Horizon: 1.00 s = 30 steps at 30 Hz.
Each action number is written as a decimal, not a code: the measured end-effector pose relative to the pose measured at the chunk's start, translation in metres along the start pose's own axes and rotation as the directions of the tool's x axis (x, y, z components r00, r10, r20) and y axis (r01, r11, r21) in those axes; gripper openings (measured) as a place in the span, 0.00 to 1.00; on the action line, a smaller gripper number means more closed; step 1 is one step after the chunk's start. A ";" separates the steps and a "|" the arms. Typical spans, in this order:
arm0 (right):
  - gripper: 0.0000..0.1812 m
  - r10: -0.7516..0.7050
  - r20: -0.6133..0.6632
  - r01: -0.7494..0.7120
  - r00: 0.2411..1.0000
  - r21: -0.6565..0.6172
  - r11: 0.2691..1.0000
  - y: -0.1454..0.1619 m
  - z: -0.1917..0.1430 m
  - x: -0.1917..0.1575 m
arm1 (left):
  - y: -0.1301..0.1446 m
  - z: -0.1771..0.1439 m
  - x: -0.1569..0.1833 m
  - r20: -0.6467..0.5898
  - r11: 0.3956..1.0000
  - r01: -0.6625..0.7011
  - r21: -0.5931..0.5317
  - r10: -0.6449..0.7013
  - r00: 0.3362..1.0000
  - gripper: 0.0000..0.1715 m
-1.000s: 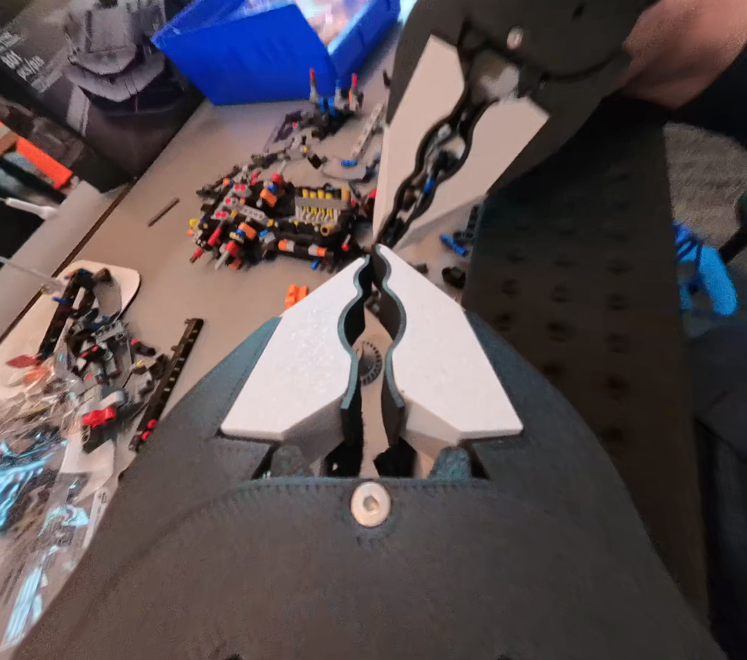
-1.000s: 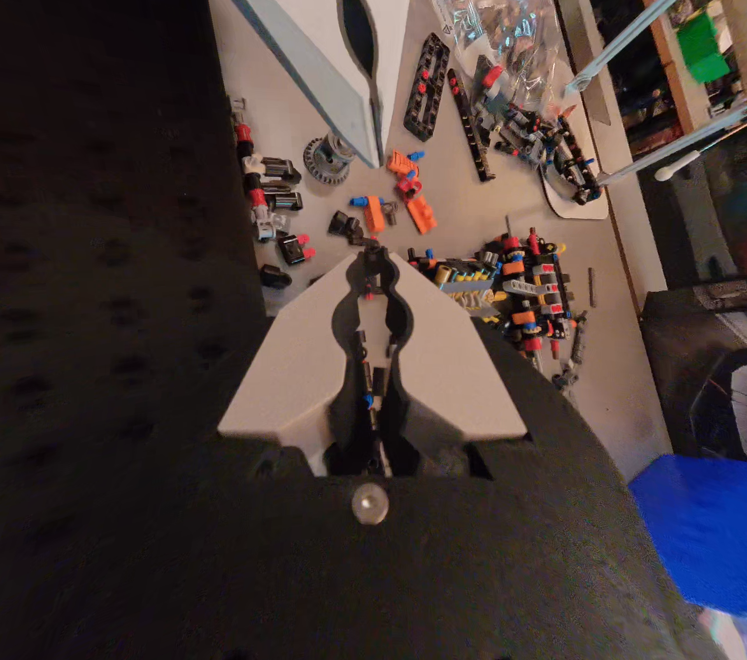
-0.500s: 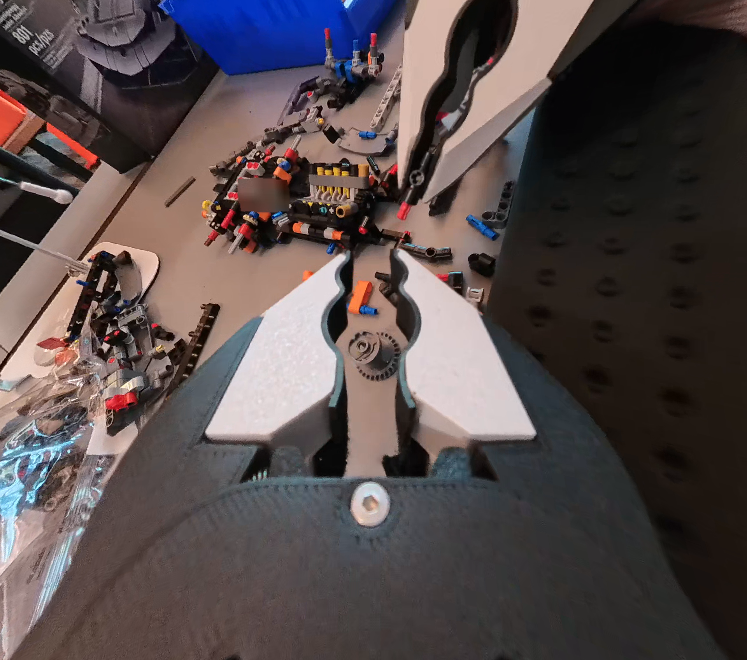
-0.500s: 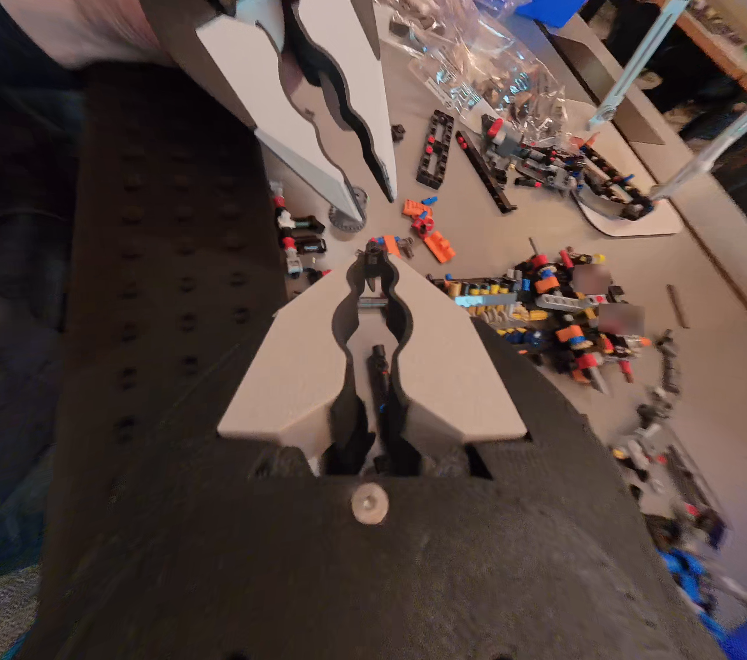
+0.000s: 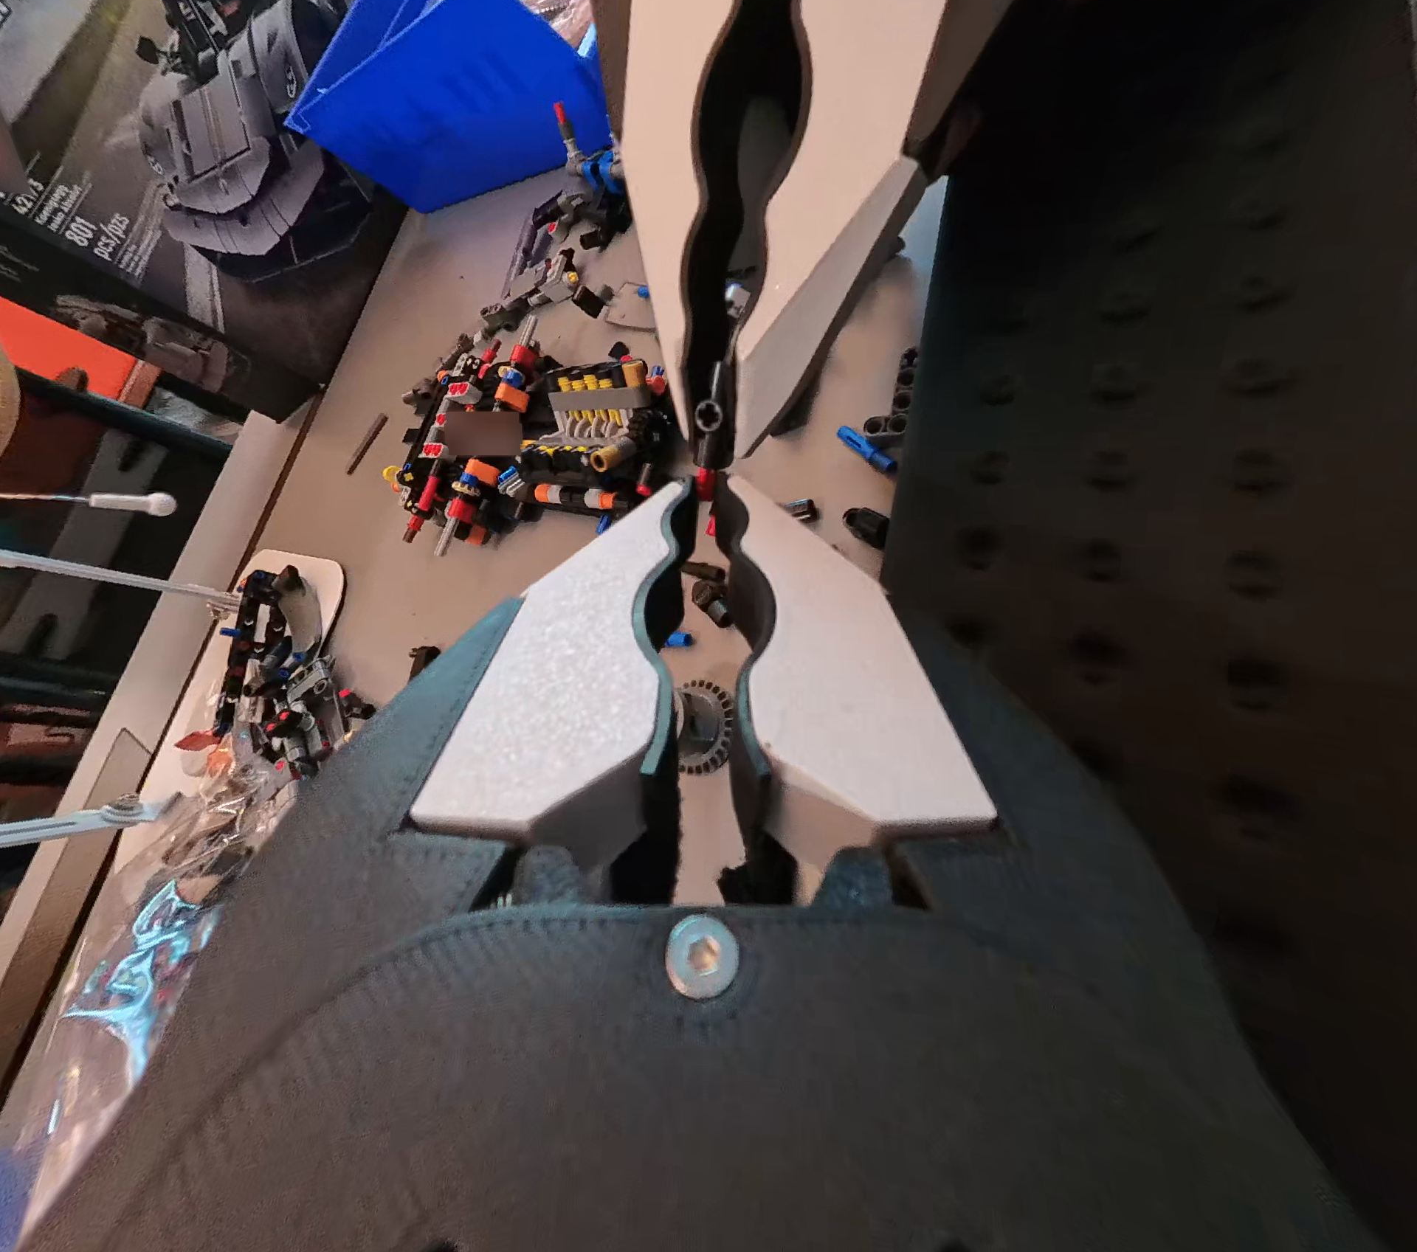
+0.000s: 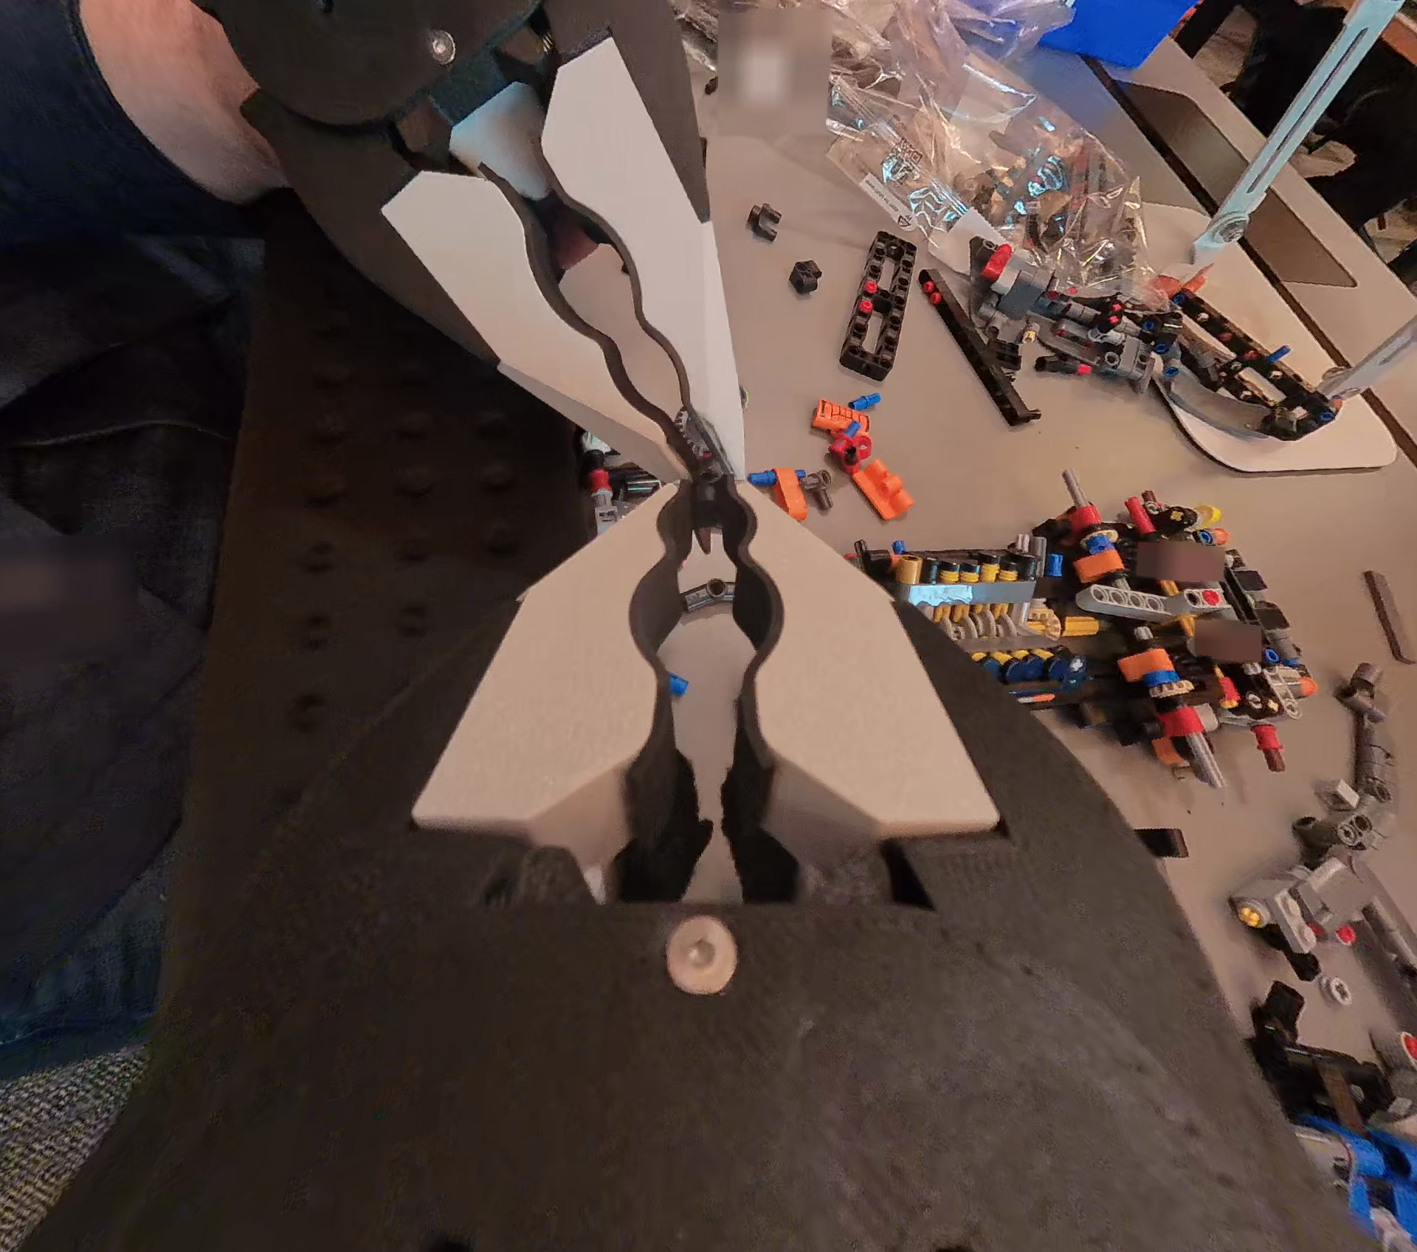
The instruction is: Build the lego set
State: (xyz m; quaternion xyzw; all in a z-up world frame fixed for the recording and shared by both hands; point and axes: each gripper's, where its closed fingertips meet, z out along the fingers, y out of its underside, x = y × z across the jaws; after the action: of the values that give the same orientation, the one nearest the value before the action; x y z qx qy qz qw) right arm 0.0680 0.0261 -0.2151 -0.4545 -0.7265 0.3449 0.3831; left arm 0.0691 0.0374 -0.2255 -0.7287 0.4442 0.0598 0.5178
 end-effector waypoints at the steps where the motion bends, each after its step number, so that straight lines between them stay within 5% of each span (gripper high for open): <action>1: 0.03 -0.009 -0.005 0.009 1.000 -0.009 1.000 0.001 0.001 0.000 | 0.001 0.000 0.000 0.001 1.000 -0.007 -0.012 0.007 1.000 0.01; 14: 0.03 0.063 0.058 -0.065 0.996 0.033 0.997 -0.002 -0.009 -0.003 | -0.003 -0.010 0.003 -0.065 0.996 0.083 0.041 -0.080 0.995 0.00; 16: 0.03 0.128 0.041 -0.131 0.991 0.089 0.987 0.001 -0.031 0.012 | 0.027 -0.017 -0.016 0.016 0.993 0.107 -0.057 -0.106 0.994 0.00; 18: 0.03 0.143 0.062 -0.152 0.988 0.164 0.975 -0.008 -0.044 0.014 | 0.007 -0.035 -0.024 -0.039 0.970 0.225 0.092 -0.222 0.974 0.00; 21: 0.03 0.113 0.018 -0.114 0.993 0.086 0.990 0.002 -0.031 0.014 | 0.018 -0.008 -0.005 -0.019 0.996 0.071 -0.054 -0.072 0.997 0.00; 26: 0.03 0.137 0.040 -0.141 0.990 0.097 0.985 0.003 -0.032 0.015 | 0.042 0.004 -0.021 0.043 0.979 0.129 -0.157 -0.124 0.991 0.00; 30: 0.03 0.136 0.037 -0.139 0.990 0.083 0.987 0.006 -0.030 0.014 | 0.049 0.007 -0.026 0.091 0.973 0.109 -0.201 -0.093 0.992 0.18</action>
State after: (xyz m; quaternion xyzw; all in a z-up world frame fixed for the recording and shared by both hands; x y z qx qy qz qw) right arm 0.0919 0.0457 -0.2025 -0.4812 -0.6841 0.4082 0.3659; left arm 0.0213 0.0551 -0.2491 -0.7971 0.3767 0.1085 0.4594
